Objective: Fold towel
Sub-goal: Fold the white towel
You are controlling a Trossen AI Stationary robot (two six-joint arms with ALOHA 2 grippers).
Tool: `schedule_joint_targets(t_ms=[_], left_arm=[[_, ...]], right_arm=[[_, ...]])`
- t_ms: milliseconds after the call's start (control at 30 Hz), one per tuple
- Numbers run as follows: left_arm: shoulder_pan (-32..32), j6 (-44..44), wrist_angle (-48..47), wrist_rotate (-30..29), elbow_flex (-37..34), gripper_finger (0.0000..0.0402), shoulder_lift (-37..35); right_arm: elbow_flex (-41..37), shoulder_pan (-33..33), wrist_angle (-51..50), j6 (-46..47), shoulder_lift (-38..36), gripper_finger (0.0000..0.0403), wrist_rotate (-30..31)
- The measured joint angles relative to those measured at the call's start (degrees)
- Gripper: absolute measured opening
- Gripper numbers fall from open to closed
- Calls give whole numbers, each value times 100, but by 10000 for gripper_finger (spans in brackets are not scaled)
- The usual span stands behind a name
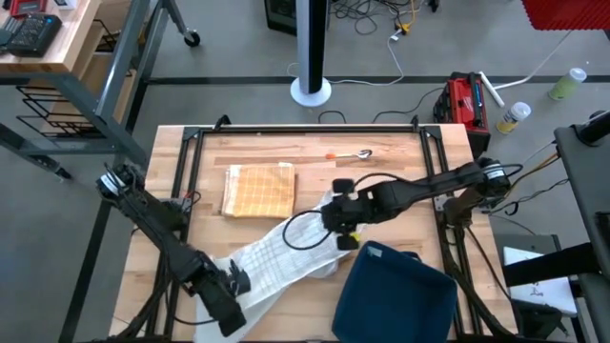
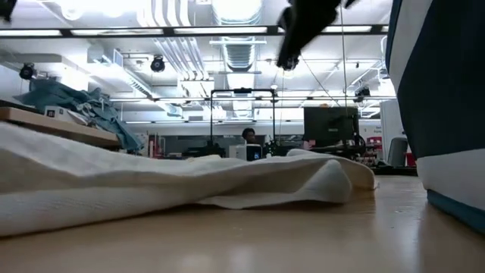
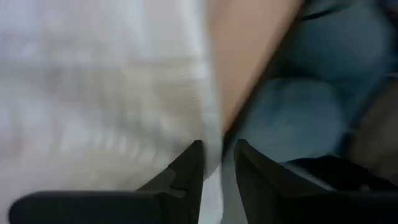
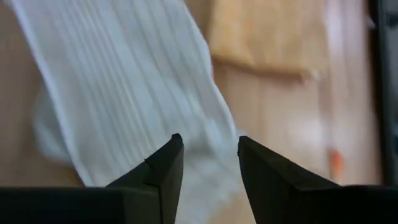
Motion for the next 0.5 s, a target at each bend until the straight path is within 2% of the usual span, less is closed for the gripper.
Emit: schedule_joint_targets(t_ms=[133,200,333,500], left_arm=[[-150,586,1217,-377,0,77,2],[-243,613,1486,-501,0,77,2],[-404,468,1387,-773,-2,76,12],[-569,-216,1028,-802,-9,75,26]], right_arm=[[-97,100,1196,265,194,145,-610],[-103,189,1648,445,373,142,-760],[-107,414,2504,466,816,132,-797],[-109,606,3184,353,1366,117,-769]])
